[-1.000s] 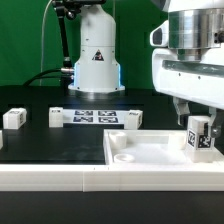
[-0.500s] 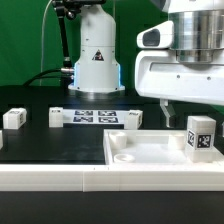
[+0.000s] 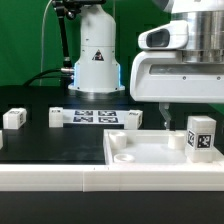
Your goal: Assemble one leg
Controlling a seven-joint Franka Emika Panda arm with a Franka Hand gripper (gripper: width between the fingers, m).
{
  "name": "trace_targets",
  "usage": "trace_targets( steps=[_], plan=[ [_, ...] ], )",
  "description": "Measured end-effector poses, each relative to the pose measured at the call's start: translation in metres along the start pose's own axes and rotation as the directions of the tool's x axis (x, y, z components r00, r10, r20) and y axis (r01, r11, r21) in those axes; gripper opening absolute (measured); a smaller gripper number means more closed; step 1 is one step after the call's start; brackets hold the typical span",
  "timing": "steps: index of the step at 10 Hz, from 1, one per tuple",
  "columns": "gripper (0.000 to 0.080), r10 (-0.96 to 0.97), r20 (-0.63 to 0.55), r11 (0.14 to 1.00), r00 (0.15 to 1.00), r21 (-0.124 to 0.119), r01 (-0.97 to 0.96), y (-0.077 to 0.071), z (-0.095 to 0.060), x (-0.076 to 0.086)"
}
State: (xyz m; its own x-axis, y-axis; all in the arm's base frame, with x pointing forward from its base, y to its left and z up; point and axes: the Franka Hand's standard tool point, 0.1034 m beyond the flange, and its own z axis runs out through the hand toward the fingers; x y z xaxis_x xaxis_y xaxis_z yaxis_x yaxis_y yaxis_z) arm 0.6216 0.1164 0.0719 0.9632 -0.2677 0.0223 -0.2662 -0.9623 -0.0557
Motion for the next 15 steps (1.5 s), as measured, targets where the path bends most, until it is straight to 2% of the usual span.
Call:
trace_targets(
  steps=[3,4,5,7,11,13,15],
  plan=[
    [0.0649,-0.151,-0.002,0.989,0.989,-0.01,0.151,0.0,0.0,0.0],
    [0.0622,-0.193,-0.003,0.981,0.981,-0.01,0.193,0.001,0.001,0.0],
    [0.0622,-0.179,-0.003,0.984,0.984,-0.009,0.179,0.001,0.001,-0.001],
    [0.0285,-0.179,-0.003,0.984,0.984,-0.01,0.179,0.001,0.001,0.0],
    [0.0289,-0.101,-0.004,0.995,0.995,-0.007,0.101,0.001,0.001,0.0],
    [0.0289,0.113,-0.011,0.994,0.994,-0.007,-0.113,0.001,0.001,-0.001],
    [0.0291,0.274,-0.024,0.962,0.961,-0.01,-0.275,0.009,0.001,0.0]
  ],
)
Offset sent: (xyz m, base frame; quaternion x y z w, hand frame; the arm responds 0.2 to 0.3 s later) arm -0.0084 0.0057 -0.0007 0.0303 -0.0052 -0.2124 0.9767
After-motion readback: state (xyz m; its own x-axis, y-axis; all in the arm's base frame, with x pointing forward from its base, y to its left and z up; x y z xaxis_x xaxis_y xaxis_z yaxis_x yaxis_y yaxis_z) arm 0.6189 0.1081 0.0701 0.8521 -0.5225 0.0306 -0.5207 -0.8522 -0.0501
